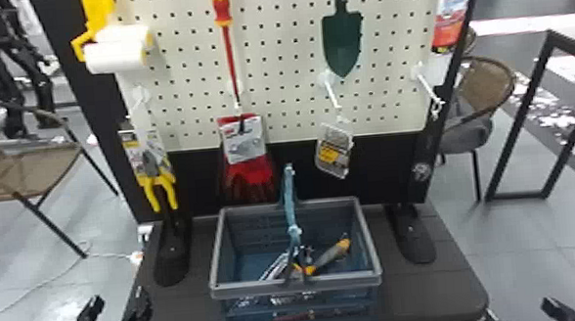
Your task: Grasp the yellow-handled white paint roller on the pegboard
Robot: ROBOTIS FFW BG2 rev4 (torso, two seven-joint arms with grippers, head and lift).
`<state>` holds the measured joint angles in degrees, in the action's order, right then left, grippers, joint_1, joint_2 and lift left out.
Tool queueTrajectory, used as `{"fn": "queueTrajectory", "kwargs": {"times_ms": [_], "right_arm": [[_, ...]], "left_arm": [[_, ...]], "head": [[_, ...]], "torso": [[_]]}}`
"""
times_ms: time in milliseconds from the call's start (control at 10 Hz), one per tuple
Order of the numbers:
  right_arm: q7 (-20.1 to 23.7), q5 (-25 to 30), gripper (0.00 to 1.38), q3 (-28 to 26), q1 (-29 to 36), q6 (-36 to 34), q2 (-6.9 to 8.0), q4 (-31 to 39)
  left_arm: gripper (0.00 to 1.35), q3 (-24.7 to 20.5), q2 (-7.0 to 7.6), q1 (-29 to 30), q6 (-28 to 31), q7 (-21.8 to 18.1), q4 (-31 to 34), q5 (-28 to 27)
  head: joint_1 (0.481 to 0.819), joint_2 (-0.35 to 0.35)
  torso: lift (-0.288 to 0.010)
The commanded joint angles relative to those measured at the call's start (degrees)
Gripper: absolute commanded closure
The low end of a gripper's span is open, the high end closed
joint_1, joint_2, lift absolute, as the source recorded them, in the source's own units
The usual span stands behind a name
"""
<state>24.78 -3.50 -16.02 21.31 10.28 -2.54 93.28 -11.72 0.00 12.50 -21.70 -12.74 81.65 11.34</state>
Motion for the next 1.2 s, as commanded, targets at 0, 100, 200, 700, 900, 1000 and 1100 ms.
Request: {"fn": "queueTrajectory", "kwargs": {"times_ms": [0, 100, 200, 700, 900, 1000, 1100], "right_arm": [[0.0, -0.2, 0.25, 0.2, 0.2, -0.4, -0.01, 0.0], [0.0, -0.4, 0.25, 0.2, 0.3, -0.6, -0.01, -0.2], [0.0, -0.3, 0.25, 0.2, 0.4, -0.6, -0.01, 0.0], [0.0, -0.3, 0.25, 0.2, 0.7, -1.3, -0.10, 0.2], [0.0, -0.4, 0.25, 0.2, 0.7, -1.6, -0.27, 0.3], [0.0, -0.4, 0.25, 0.2, 0.7, -1.8, -0.36, 0.3], [0.0, -0.5, 0.25, 0.2, 0.7, -1.8, -0.45, 0.3]], "left_arm": [[0.48, 0.0, -0.15, 0.2, 0.0, 0.0, 0.0, 0.0], [0.48, 0.4, -0.15, 0.0, -0.2, 0.0, 0.0, 0.0], [0.48, 0.9, -0.15, -0.2, -0.3, 0.0, 0.0, -0.3], [0.48, -0.4, -0.15, -0.4, 11.9, 0.0, 11.1, -1.1], [0.48, -3.0, -0.15, -3.4, 28.5, -2.3, 21.2, -0.9], [0.48, -4.5, -0.15, -6.4, 35.7, -4.1, 24.9, -1.0], [0.48, -5.9, -0.15, -9.8, 39.9, -5.6, 27.2, -1.1]], "head": [[0.549, 0.000], [0.549, 0.000], [0.549, 0.000], [0.549, 0.000], [0.549, 0.000], [0.549, 0.000], [0.549, 0.000]], "torso": [[-0.100], [-0.100], [-0.100], [-0.100], [-0.100], [-0.100], [-0.100]]}}
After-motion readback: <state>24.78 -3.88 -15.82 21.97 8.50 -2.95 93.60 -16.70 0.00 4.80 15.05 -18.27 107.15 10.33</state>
